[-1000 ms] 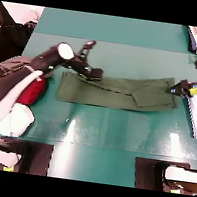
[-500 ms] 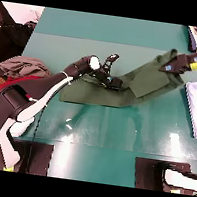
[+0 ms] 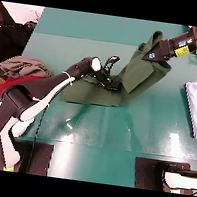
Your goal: Fold the shirts.
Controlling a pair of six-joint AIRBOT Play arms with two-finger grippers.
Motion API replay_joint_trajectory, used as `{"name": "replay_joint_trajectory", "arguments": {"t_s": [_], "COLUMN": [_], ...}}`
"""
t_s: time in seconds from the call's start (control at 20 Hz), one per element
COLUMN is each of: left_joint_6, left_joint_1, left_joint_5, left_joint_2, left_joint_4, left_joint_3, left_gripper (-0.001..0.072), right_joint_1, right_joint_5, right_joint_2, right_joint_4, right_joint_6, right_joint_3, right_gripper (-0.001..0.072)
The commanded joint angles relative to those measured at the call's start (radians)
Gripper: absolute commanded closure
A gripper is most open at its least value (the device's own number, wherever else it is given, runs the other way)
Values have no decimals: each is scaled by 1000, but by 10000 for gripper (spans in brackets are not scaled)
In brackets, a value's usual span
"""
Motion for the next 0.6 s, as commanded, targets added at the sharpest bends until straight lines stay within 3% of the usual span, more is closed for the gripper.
{"name": "replay_joint_trajectory", "arguments": {"t_s": [0.0,0.4,0.55], "left_joint_6": [28,71,116], "left_joint_1": [58,380,497], "left_joint_5": [-64,-195,-223], "left_joint_2": [40,378,503], "left_joint_4": [53,234,240], "left_joint_3": [5,6,6], "left_gripper": [682,682,682], "right_joint_1": [20,165,309], "right_joint_5": [-20,-147,-284], "right_joint_2": [-8,-78,-182], "right_joint_4": [1,2,3], "right_joint_6": [8,-9,-63], "right_joint_3": [19,17,18], "right_gripper": [693,693,691]}}
